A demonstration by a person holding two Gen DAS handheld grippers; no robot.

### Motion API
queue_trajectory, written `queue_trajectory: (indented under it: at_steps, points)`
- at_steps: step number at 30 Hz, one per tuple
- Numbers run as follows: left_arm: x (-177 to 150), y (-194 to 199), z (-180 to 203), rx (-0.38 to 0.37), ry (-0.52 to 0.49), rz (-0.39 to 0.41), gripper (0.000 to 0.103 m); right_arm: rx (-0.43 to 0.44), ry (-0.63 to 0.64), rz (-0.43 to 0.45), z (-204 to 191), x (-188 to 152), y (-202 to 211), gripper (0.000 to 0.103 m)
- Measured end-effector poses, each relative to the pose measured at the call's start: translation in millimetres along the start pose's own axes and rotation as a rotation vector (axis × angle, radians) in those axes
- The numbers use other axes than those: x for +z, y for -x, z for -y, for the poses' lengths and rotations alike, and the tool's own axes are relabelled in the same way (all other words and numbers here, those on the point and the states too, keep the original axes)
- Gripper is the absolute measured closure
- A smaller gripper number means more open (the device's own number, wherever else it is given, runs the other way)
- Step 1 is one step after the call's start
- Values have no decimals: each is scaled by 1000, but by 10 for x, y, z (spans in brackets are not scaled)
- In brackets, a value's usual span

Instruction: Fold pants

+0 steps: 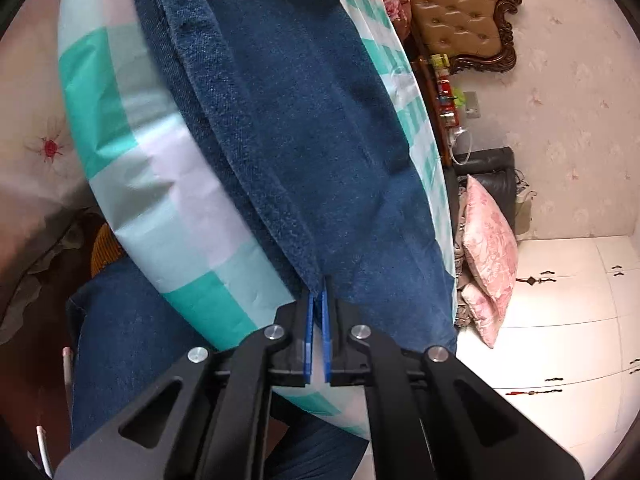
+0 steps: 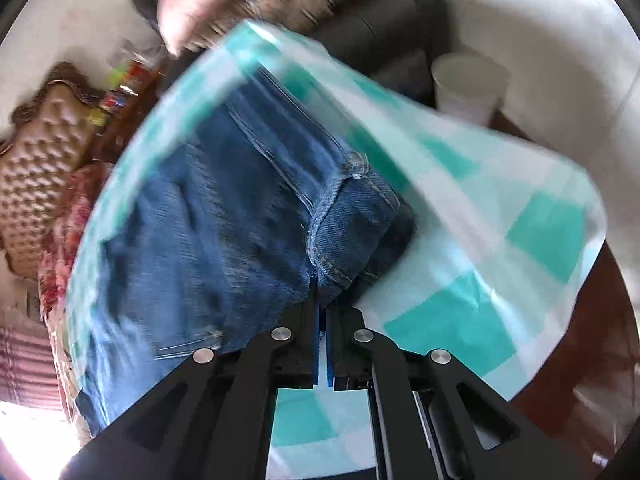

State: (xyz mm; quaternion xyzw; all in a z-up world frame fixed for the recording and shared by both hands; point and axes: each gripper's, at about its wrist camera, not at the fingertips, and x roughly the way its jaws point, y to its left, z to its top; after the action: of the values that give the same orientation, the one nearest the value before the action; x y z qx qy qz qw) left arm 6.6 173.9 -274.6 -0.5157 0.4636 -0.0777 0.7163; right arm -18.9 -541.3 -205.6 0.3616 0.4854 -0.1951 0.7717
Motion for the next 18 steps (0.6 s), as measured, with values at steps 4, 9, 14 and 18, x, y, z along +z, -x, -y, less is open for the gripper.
queue_trajectory:
  at_steps: [4, 9, 14, 18]
  points:
    - [213, 247, -49, -5, -22, 87, 77, -36, 27, 27, 1, -52, 16, 102]
    - [866, 707, -426, 20, 60, 227, 79, -29, 9, 17, 12, -65, 8, 102]
    - [1380, 990, -556, 19, 95, 252, 101, -61, 12, 19, 9, -83, 54, 102]
    - [1310, 1101, -328, 25, 27, 249, 100, -29, 6, 82, -47, -25, 343, 102]
